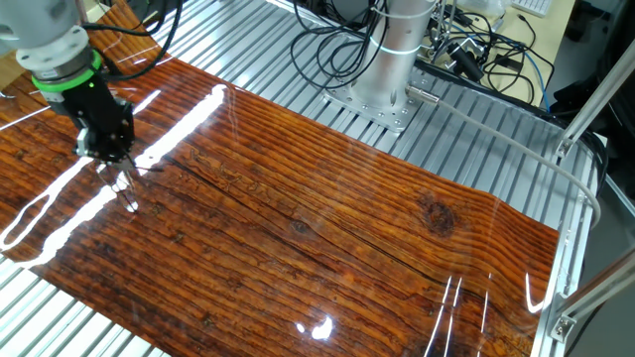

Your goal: Unfold the leg of the glasses (with one hand)

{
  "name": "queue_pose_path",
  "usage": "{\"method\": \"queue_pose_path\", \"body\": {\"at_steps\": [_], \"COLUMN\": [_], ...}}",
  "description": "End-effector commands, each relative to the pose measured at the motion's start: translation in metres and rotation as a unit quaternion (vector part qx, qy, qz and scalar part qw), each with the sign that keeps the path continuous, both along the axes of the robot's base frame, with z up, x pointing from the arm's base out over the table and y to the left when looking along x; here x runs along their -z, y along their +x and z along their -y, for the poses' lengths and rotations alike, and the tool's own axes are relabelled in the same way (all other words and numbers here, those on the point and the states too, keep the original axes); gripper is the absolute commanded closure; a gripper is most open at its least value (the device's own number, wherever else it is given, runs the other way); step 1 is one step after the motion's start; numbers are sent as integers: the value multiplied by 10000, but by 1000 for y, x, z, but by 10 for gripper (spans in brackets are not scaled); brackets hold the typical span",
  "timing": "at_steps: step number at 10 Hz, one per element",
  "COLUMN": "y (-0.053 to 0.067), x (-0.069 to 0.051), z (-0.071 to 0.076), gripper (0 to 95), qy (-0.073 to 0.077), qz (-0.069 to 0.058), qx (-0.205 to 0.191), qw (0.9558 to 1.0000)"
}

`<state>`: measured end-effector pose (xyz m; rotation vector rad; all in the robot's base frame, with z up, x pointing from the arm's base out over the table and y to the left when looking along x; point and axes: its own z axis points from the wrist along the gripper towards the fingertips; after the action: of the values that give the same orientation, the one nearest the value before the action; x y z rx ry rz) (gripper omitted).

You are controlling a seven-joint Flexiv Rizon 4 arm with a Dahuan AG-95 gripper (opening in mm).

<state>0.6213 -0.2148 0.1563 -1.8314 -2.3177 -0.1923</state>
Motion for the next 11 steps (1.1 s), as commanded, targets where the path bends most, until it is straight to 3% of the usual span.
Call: {"method": "queue_pose_path", "body": {"at_steps": [1, 4, 5, 7, 11], "y": [-12, -17, -20, -21, -18], "x": [-6, -8, -6, -1, 4], "z": [-14, -32, -43, -56, -53], "gripper": [950, 950, 950, 950, 950], "qy": [-76, -108, -54, -100, -41], "qz": [66, 74, 54, 30, 20], "qx": [22, 123, 212, 284, 199], "qw": [9999, 9998, 9997, 9995, 9998]}}
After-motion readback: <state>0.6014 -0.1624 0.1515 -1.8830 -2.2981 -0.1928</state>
